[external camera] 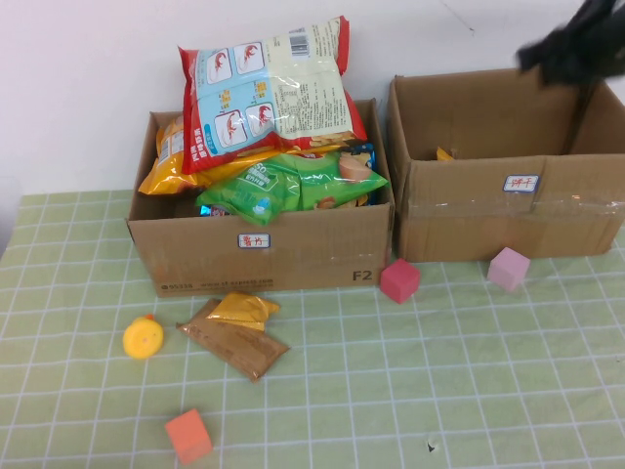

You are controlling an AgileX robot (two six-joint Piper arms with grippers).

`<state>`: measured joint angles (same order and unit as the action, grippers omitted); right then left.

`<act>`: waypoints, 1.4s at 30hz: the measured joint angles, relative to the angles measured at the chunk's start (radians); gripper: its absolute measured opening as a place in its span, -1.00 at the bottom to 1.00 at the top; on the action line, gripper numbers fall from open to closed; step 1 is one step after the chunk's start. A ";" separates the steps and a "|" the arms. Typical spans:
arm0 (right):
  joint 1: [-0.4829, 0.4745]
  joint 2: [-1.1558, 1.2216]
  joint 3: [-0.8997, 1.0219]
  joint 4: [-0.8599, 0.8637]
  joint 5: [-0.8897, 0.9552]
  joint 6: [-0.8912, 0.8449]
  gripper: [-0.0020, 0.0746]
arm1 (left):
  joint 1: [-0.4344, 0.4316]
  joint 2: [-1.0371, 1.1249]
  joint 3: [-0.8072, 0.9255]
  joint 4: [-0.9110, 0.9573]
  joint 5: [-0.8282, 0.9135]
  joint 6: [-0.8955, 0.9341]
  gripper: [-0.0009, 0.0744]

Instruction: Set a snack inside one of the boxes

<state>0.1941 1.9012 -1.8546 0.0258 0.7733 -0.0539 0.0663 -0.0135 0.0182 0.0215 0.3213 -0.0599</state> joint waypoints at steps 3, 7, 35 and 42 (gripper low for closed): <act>0.000 -0.126 -0.002 0.012 0.049 -0.058 -0.84 | 0.000 0.000 0.000 0.000 0.000 0.000 -0.98; 0.000 -0.297 0.058 0.059 0.075 -0.153 -0.93 | 0.000 0.000 0.000 0.000 0.001 0.000 -0.98; 0.000 -1.629 1.384 0.178 -0.235 -0.262 -0.95 | 0.000 0.000 0.000 0.000 0.001 0.000 -0.98; 0.000 -1.767 1.613 0.176 -0.515 -0.260 -0.95 | 0.000 0.000 0.000 0.000 0.002 0.000 -0.98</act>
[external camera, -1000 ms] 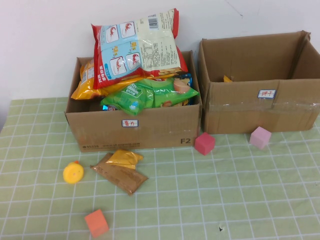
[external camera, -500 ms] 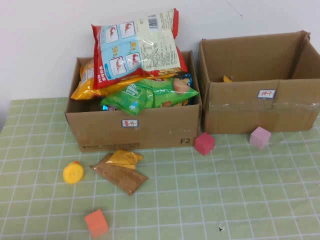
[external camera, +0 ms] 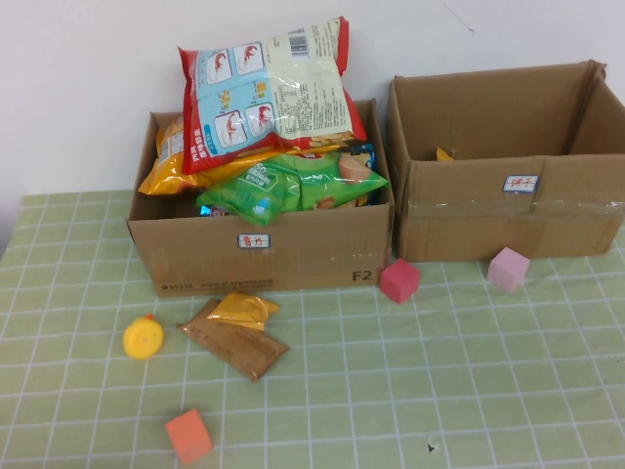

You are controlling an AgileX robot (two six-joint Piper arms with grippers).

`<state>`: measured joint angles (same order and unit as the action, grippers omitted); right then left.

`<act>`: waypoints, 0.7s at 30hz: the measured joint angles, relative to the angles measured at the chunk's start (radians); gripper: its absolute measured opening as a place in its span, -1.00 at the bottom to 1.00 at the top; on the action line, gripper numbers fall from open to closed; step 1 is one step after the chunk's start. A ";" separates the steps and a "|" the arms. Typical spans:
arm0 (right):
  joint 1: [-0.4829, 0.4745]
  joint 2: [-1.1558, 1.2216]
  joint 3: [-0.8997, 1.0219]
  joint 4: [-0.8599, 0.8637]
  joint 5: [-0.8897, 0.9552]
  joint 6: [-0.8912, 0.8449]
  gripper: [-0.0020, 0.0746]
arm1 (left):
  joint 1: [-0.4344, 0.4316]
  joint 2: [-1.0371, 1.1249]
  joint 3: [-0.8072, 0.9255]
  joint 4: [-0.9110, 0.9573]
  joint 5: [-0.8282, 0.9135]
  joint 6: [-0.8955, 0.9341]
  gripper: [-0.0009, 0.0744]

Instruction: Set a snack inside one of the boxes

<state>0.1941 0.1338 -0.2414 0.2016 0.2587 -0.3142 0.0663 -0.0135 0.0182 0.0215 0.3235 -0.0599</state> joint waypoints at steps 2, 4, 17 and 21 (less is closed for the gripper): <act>0.000 -0.008 0.068 -0.017 -0.106 0.000 -0.95 | 0.000 0.000 0.000 0.000 0.000 0.000 -0.98; -0.010 -0.020 0.123 -0.046 -0.158 0.017 -0.95 | 0.000 0.000 0.000 0.000 0.000 0.000 -0.98; -0.238 -0.128 0.269 -0.251 -0.056 0.280 -0.95 | 0.000 0.000 0.000 0.000 0.001 0.000 -0.98; -0.194 -0.142 0.269 -0.259 0.011 0.307 -0.95 | 0.000 0.000 0.000 0.000 0.001 0.000 -0.98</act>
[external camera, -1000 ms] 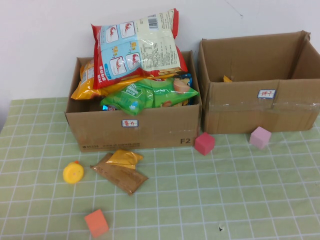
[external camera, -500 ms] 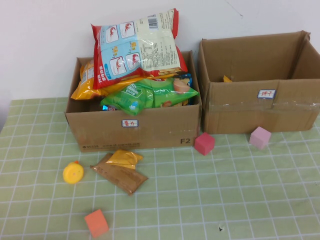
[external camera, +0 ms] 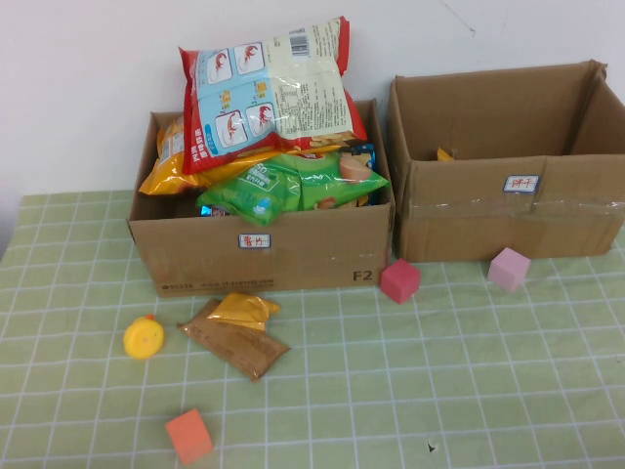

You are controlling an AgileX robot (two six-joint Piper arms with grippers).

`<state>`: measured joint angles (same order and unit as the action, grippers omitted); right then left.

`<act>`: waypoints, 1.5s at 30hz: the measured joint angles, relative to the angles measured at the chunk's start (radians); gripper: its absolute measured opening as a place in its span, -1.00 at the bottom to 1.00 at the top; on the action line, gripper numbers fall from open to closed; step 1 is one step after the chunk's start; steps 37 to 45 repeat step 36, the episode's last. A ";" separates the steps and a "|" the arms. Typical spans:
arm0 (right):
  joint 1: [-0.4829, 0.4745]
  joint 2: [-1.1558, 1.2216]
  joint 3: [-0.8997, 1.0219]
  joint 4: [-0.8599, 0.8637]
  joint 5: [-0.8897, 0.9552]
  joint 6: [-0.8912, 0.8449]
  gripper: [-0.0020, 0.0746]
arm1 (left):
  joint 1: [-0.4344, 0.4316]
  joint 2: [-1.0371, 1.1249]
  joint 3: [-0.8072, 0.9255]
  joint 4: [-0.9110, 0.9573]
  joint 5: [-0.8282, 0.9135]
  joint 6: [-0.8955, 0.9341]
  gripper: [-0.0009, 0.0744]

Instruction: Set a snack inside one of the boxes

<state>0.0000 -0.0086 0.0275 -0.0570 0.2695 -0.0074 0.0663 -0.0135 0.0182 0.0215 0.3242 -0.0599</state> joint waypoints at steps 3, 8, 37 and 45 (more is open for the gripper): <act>0.028 0.000 0.000 -0.005 0.039 0.024 -0.95 | 0.000 0.000 0.000 0.000 0.000 0.000 -0.98; 0.037 0.000 -0.002 -0.015 0.061 0.034 -0.95 | 0.000 0.000 0.000 0.000 0.000 0.000 -0.98; 0.037 0.000 -0.006 -0.020 0.073 0.036 -0.95 | 0.000 0.000 0.000 0.000 0.000 0.000 -0.98; 0.037 0.000 -0.006 -0.020 0.073 0.036 -0.95 | 0.000 0.000 0.000 0.000 0.000 0.000 -0.98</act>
